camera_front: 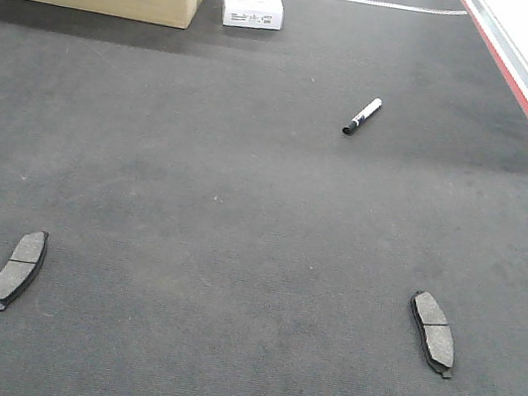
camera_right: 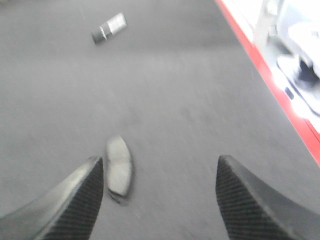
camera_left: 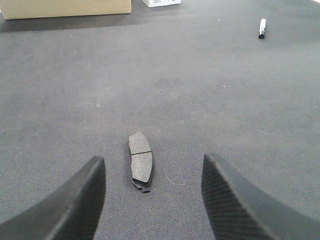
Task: Move and align brake pads A on conveyor
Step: 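Raise the open right gripper clear of the two placed pads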
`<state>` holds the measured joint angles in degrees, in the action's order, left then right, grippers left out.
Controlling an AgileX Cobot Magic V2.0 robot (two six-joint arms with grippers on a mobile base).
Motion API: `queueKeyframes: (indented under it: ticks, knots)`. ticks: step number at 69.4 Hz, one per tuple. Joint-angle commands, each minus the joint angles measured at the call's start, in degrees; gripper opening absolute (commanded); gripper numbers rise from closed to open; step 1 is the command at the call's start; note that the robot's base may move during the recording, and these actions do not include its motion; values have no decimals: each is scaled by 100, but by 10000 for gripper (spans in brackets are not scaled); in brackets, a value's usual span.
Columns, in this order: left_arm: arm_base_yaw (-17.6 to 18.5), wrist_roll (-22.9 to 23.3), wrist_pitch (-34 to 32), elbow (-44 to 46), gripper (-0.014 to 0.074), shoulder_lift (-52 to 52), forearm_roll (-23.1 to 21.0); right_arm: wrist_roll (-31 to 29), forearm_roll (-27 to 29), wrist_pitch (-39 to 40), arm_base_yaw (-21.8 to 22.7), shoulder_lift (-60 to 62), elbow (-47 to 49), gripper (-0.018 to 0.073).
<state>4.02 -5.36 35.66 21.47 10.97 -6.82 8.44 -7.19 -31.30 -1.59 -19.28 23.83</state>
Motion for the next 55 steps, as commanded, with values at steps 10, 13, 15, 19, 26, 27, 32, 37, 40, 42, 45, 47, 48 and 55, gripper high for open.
queueKeyframes:
  ticks: [10,13,15,19,26,27,32,37,40,42,45,47,48,55]
  knots:
    - [25,23,-446,139,396,76,-87,19,130,1486,14,565,-475,473]
    - [25,23,-446,139,396,76,-87,19,130,1718,14,565,-560,473]
    - [25,23,-446,139,396,76,-87,19,130,1808,14,565,-609,473]
    - [25,23,-446,139,396,76,-87,19,130,1860,14,565,-712,473]
    - [25,23,-446,139,396,76,-87,-11,122,1809,14,565,-818,473]
    - [25,23,-446,139,396,76,-87,-14,110,1809,14,565,-824,473]
    - [25,23,-446,139,396,76,-87,-13,110,1826,14,565,-831,473]
    - [25,23,-446,139,396,76,-87,-13,110,1826,14,565,-831,473]
    - [25,23,-446,139,396,76,-87,-13,110,1826,14,565,-831,473]
    - [25,23,-446,139,396,76,-87,-13,110,1826,14,565,-831,473]
    - [25,23,-446,139,396,76,-87,-13,110,1806,14,565,-831,473]
    - [25,23,-446,139,396,76,-87,-13,110,1799,14,565,-831,473]
    - [25,23,-446,139,396,76,-87,-13,110,1799,14,565,-831,473]
    - [25,23,-446,139,396,76,-87,-13,110,1793,14,565,-831,473]
